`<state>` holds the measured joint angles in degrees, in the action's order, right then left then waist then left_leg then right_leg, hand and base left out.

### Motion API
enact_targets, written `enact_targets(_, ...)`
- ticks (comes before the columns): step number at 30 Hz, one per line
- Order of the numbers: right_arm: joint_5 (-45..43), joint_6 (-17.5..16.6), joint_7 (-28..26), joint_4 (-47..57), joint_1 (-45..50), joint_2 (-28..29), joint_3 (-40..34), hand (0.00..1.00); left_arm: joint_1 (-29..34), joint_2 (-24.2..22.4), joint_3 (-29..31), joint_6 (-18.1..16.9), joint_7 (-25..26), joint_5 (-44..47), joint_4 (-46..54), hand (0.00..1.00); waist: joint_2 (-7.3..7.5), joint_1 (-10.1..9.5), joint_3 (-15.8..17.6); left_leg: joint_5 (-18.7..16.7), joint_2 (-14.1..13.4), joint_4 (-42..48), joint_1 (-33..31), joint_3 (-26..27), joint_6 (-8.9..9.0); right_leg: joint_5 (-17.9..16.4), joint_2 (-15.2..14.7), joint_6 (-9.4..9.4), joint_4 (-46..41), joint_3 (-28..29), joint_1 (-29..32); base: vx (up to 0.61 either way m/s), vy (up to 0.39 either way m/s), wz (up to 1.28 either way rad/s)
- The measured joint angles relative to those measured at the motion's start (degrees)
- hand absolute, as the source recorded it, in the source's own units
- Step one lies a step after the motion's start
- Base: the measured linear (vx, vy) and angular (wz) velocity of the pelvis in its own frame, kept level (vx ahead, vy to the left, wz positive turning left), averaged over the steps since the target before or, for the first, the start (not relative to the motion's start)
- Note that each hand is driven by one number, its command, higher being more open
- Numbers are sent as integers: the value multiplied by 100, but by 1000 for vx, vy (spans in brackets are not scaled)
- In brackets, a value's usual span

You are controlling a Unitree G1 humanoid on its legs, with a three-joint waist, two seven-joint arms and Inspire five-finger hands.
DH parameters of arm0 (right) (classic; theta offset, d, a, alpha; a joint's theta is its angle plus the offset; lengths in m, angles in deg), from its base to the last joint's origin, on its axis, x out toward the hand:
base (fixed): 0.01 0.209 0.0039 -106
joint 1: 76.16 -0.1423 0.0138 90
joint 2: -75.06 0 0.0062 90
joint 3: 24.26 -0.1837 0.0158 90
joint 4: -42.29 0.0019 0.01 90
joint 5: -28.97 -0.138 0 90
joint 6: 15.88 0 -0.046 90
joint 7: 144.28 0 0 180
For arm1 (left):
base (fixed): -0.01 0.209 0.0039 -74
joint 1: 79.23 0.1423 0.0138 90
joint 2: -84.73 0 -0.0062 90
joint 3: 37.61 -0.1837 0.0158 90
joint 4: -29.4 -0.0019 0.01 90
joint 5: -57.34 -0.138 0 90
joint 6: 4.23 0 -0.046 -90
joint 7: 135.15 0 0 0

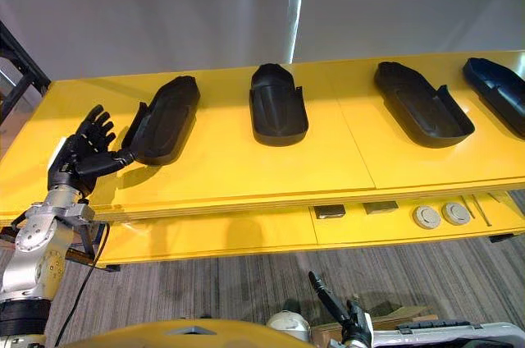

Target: Walk over and take three plastic housings, then place them on the shelf

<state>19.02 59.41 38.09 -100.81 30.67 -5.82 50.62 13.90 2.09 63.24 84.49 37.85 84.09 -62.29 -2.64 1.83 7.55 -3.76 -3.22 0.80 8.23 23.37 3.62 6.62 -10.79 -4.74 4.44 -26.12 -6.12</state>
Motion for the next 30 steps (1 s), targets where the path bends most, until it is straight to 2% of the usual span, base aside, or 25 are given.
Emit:
enact_targets(4,8,42,-73,3,10,-21,-13,100,82,1,-77,35,-211,70,-49,100,-28,29,9,0,-1,-7,5,5,0,-2,1,-3,1,2,1,-2,3,-1)
enact_targets(9,21,64,-85,5,-14,-21,-14,100,229,1,-115,306,-401,83,-50,100,-92,39,34,1,0,-17,10,1,-1,-2,1,-4,1,-5,1,0,0,0)
enact_targets(17,35,89,-116,7,-105,-22,-17,100,366,5,-143,335,-581,399,-49,100,-143,52,56,3,1,-16,12,-4,-4,-2,0,-5,1,-9,-1,0,0,0)
enact_targets(27,40,177,-156,6,-181,-22,-19,100,389,5,-165,393,-550,939,-47,100,-143,48,56,26,1,-27,18,-11,-11,0,0,-8,1,-15,-6,0,0,0)
enact_targets(29,43,181,-168,6,-191,-22,-20,100,389,4,-164,393,-457,932,-47,100,-141,48,57,33,1,-35,19,-13,-10,0,1,-8,1,-18,-6,0,0,0)
enact_targets(30,42,181,-172,6,-191,-22,-22,100,390,4,-164,362,-223,856,-47,100,-140,47,58,38,2,-43,21,-16,-12,0,1,-8,1,-21,-6,0,0,0)
